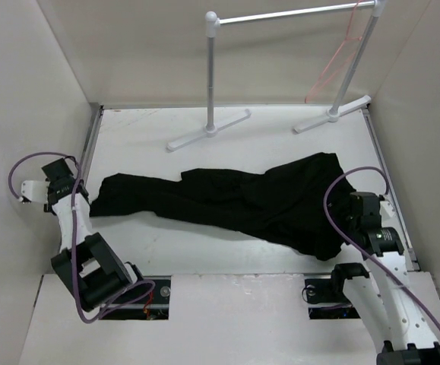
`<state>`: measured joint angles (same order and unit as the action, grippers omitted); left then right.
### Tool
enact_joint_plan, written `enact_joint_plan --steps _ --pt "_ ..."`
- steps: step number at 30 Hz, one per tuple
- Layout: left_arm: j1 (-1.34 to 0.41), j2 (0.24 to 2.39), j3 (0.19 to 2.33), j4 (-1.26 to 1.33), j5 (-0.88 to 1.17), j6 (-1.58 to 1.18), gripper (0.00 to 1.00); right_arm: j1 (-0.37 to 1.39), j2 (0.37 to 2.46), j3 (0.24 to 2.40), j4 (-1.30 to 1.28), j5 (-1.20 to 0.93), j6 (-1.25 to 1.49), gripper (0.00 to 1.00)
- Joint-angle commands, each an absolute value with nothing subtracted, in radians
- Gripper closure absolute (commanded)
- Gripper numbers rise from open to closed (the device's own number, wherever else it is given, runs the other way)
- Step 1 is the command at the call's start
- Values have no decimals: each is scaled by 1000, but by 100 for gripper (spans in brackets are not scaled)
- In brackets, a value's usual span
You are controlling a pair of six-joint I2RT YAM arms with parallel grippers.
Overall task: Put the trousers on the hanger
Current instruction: Flatten out the trousers at the center of the board.
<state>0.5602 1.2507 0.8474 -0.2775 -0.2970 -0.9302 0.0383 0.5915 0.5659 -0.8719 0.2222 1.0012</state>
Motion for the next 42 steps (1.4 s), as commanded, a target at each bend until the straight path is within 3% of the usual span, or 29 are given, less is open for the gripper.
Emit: enact_joint_plan --steps 1,3,6,9,12,13,14,16,19,22,24,40,42 --pt "564 1192 789 -402 -304 -927 48 82 607 626 -894 261 950 26" --pt "556 1116 772 -423 -311 -928 41 55 606 655 -870 259 922 20" --pt "484 1045 790 -452 -348 -913 40 48 640 745 -824 294 861 20" --pt "406 1072 805 -437 -357 -890 40 56 722 830 -726 308 807 26" --pt "383 1139 811 -384 -325 -873 41 54 852 902 -602 299 735 47" --pt "375 1164 825 -368 -316 -868 41 38 914 929 -559 292 714 67" --pt "361 1196 842 -344 -311 -862 40 19 980 954 -520 299 701 79" --pt "334 1256 883 -305 -308 -832 40 -43 1121 1001 -454 276 695 88" --pt "292 1354 955 -256 -293 -783 40 -140 1341 1070 -344 207 696 80" --pt "265 1420 1003 -230 -299 -770 40 -177 1553 1167 -285 115 672 50" --pt "255 1448 1022 -226 -298 -773 40 -180 1652 1207 -278 91 652 38" --pt "242 1517 1032 -202 -291 -775 43 -189 1870 1298 -210 -8 640 33" --pt "243 1528 1046 -209 -288 -769 43 -189 1910 1327 -224 -41 638 36"
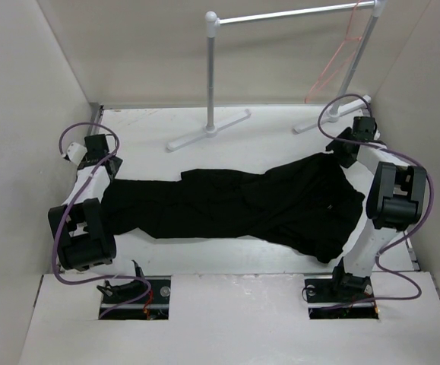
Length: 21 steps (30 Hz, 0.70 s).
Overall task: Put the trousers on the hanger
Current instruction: Flatten out the trousers at the center of the board.
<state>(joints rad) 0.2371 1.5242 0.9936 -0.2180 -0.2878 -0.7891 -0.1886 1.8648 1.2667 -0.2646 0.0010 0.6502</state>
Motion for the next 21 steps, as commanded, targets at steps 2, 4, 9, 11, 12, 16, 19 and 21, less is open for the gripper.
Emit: enact_joint_plan --steps 2,4,9,11,12,16,19,21 --pt "248 1537 1057 -218 -287 -764 43 -189 1933 1342 -232 -80 646 48" --pt "251 1545 1069 -227 -287 -755 43 -189 1927 1341 -235 -87 663 79" --pt "255 1555 1085 -236 -285 -727 50 -211 1641 1220 -170 15 753 95" --pt "263 1545 1071 -248 -288 -709 60 -212 1493 1171 -152 57 773 94" --pt "271 1536 1059 -253 -285 -703 66 -212 1436 1155 -155 76 773 94" --pt "294 1485 987 -255 -285 -695 77 -234 1345 1134 -189 86 784 94" --pt "301 1485 956 -249 -279 -690 76 -237 1330 1129 -190 86 787 95" --pt "301 1512 951 -226 -243 -690 72 -237 1333 1129 -187 81 790 95"
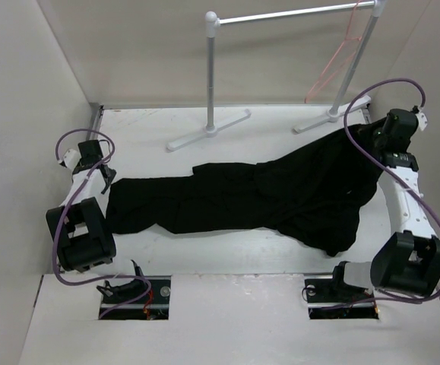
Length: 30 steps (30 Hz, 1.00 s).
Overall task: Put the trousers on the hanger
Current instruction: Flatten out the trousers at the center of the board.
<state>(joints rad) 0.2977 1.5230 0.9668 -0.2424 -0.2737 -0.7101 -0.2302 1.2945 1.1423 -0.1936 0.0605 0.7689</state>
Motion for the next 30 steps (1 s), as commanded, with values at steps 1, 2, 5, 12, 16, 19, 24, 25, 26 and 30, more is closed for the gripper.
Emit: enact_joint_plan --steps 1,2,5,12,16,19,24,25,26,30 --pt "298 1534 950 -204 -203 -687 68 -234 1345 1138 -198 71 792 95" --pt "298 1557 953 -184 -163 -684 65 -232 1348 1138 -199 64 792 95" --pt "282 1604 976 -126 -103 -686 55 -228 1354 1127 -190 64 792 95" --pt "240 1724 1049 -159 -149 -680 51 -223 1335 1095 -195 55 793 94" --pt "235 1744 1060 -184 -184 -687 87 -223 1301 1088 -206 61 793 94" --pt "235 1631 1080 -199 -221 -710 96 -229 1258 1100 -242 64 792 95" --pt "235 1402 1199 -305 -326 -759 98 -246 1139 1147 -337 77 793 96" --pt "243 1364 1228 -333 -348 -770 99 -249 1102 1153 -362 83 793 96" --pt "249 1327 1255 -359 -365 -784 99 -249 1063 1155 -383 89 793 96" --pt "283 1217 1360 -435 -383 -834 99 -239 899 1147 -448 110 785 97"
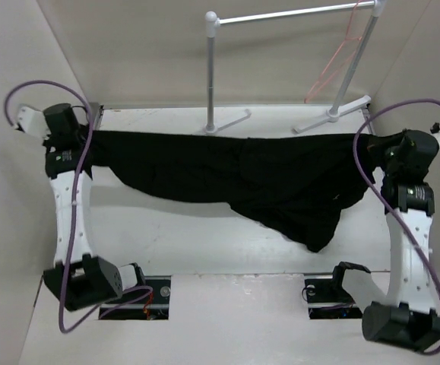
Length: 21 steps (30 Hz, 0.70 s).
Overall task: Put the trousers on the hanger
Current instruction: Flatten out the trousers at the center of the board.
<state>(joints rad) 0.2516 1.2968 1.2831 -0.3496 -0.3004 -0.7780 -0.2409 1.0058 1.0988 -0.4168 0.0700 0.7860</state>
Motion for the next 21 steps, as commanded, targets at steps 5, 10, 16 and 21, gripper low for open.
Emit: enact_joint_plan --steps 5,10,16,21 --pt "331 1086 1472 -505 -387 -887 99 -90 689 1221 -511 130 762 97" --pt "338 1020 1687 -554 -429 -874 97 13 640 1627 -604 132 683 97" --pt "279 1032 2015 -543 -603 -708 96 99 672 1988 -730 158 640 97" --pt "135 1071 2141 -382 -767 -384 95 260 709 2013 -684 199 675 97"
